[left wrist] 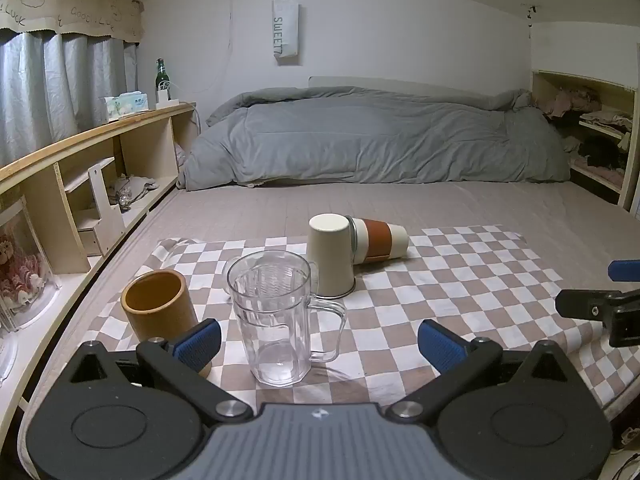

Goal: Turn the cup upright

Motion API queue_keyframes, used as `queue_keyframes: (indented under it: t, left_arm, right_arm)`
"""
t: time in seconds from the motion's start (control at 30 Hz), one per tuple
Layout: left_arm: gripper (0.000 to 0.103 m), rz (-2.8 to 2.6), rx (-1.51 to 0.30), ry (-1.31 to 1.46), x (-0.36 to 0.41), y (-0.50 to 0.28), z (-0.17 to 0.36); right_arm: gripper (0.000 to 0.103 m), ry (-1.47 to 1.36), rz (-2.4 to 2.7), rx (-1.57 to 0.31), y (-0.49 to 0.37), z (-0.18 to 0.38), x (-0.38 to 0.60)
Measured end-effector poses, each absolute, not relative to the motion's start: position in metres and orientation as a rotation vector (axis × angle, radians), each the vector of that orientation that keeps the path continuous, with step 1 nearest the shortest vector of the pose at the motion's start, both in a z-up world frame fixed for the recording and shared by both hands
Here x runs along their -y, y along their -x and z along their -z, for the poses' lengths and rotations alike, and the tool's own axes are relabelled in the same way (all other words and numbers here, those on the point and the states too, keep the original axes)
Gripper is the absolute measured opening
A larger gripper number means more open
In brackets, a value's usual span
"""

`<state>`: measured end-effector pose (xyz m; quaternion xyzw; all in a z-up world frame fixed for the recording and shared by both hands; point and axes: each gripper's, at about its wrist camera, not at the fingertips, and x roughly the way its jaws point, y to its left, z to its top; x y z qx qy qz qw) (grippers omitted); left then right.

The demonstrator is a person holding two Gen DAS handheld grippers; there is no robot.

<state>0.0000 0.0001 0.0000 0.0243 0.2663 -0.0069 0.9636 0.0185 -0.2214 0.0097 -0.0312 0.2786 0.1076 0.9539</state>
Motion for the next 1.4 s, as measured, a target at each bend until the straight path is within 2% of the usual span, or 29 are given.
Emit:
queue_keyframes:
  t: [1.4]
  left_arm:
    - [0.103,0.016,-0.538,-0.046,-0.0001,0.0001,-0.0001]
  right_arm:
    - [0.103,0.066,-0.222,-0.568,-0.0182,-0.0093,0.2213]
